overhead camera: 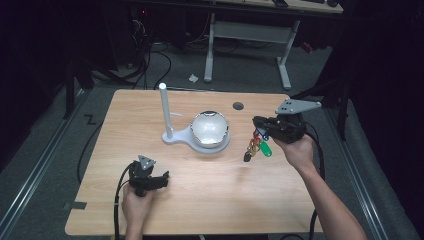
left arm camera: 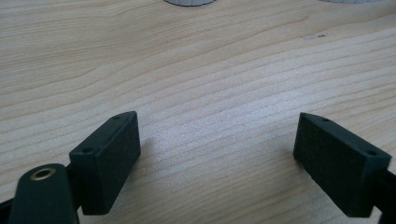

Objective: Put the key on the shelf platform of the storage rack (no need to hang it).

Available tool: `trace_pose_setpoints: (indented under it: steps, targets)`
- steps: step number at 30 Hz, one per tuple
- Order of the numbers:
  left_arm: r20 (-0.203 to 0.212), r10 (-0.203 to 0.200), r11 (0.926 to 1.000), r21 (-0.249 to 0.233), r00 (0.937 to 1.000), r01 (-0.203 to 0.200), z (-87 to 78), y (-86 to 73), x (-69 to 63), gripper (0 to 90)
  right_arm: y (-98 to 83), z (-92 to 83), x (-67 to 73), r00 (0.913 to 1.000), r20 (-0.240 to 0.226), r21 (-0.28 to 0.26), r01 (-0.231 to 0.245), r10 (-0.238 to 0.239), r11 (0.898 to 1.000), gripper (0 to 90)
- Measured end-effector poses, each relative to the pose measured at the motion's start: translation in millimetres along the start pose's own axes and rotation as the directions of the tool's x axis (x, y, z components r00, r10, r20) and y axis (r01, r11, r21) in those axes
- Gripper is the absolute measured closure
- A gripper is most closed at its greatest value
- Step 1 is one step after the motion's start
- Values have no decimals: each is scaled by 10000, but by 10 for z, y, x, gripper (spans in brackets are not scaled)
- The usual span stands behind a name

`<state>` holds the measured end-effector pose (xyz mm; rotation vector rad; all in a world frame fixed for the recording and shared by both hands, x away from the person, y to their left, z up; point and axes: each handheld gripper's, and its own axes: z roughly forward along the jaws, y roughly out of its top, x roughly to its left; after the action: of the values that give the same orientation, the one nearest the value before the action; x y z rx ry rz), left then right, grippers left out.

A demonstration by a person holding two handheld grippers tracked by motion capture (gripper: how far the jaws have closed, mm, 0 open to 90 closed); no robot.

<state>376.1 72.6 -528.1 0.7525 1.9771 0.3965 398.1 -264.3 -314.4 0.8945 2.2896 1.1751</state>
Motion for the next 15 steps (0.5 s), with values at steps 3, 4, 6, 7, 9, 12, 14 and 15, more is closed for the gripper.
trace_pose_setpoints:
  steps: [3, 4, 6, 7, 9, 12, 14, 15]
  targets:
    - [9, 22, 10000, -1, 10000, -22, 0, 0, 1, 151, 62, 30, 7, 9999, -101, -33, 57, -57, 10000, 862]
    - [8, 22, 10000, -1, 10000, -22, 0, 1, 1, 151, 86, 40, 8, 9999, -151, -37, 67, -67, 10000, 866]
    - [7, 19, 10000, 2, 10000, -19, 0, 0, 1, 151, 135, 57, 10, 9996, -274, -96, 71, -73, 9999, 885]
    - [10, 16, 10000, 0, 10000, -16, 0, 0, 1, 151, 162, 65, 14, 9997, -238, -118, 90, -93, 9999, 885]
    - [11, 21, 10000, -1, 10000, -21, 0, 0, 2, 151, 215, 82, 16, 9995, -242, -142, 189, -193, 9997, 886]
    - [10, 31, 10000, 0, 10000, -31, 0, 1, 2, 151, 298, 101, 35, 9990, -263, -216, 342, -348, 9992, 887]
    - [8, 22, 10000, 0, 10000, -22, 0, 1, 1, 151, 353, 119, 44, 9985, -334, -158, 437, -442, 9989, 887]
    - [12, 24, 10000, 2, 10000, -24, 0, 0, 2, 151, 367, 126, 48, 9982, -310, -141, 500, -505, 9986, 887]
